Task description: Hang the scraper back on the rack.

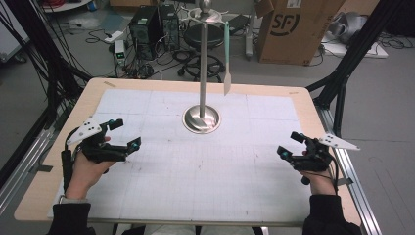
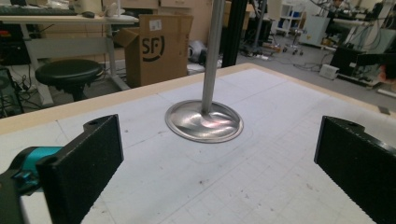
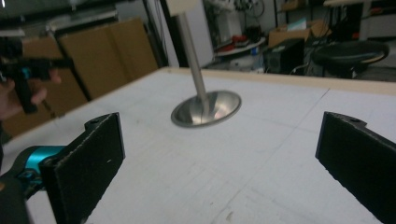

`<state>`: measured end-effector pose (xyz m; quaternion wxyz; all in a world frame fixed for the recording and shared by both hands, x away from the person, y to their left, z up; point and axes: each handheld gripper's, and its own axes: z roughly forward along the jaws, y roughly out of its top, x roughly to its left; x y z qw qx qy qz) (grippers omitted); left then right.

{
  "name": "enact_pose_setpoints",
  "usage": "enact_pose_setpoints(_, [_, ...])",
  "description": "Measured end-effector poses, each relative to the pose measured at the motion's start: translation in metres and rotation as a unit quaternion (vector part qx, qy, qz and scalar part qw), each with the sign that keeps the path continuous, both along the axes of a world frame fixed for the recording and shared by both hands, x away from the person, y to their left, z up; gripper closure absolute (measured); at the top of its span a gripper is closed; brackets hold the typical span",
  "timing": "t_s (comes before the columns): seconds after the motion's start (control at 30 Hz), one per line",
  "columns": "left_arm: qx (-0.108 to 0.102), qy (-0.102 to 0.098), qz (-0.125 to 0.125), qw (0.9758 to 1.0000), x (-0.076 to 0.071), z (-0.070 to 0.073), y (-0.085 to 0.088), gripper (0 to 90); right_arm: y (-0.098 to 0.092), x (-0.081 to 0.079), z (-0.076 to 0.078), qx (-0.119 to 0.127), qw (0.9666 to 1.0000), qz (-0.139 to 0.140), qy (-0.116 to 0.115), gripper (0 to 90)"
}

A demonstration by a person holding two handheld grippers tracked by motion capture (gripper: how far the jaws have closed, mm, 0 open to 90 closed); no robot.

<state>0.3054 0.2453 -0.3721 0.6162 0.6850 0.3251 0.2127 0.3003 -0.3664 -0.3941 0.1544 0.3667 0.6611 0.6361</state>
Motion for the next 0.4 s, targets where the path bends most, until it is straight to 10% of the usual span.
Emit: enact_pose_setpoints(0.4, [0.007,-0.005,-0.008,0.9999,-0.004,0.001,-0.005,1.7,-0.001,0.001,0.006,0.001,0.9996,-0.012,-0.026,0.1])
